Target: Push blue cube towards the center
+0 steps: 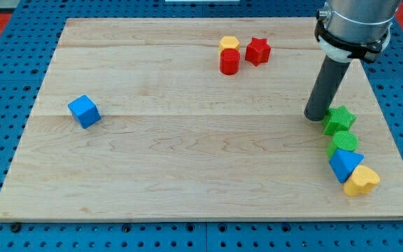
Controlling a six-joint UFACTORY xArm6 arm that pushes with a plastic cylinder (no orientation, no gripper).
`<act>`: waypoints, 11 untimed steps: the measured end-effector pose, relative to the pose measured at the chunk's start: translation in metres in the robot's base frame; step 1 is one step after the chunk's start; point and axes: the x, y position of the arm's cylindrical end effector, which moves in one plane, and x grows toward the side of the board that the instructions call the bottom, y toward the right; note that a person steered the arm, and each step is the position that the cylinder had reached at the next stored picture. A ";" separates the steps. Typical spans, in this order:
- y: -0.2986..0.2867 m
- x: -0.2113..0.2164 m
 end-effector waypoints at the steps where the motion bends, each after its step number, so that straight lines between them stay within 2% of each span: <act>1: -0.017 0.009; 2: -0.029 0.030; 3: -0.088 0.022; 4: -0.197 0.044; 5: -0.337 0.075; 6: -0.454 0.024; 7: -0.462 -0.007; 9: -0.301 -0.008; 10: -0.342 -0.021; 11: -0.348 -0.042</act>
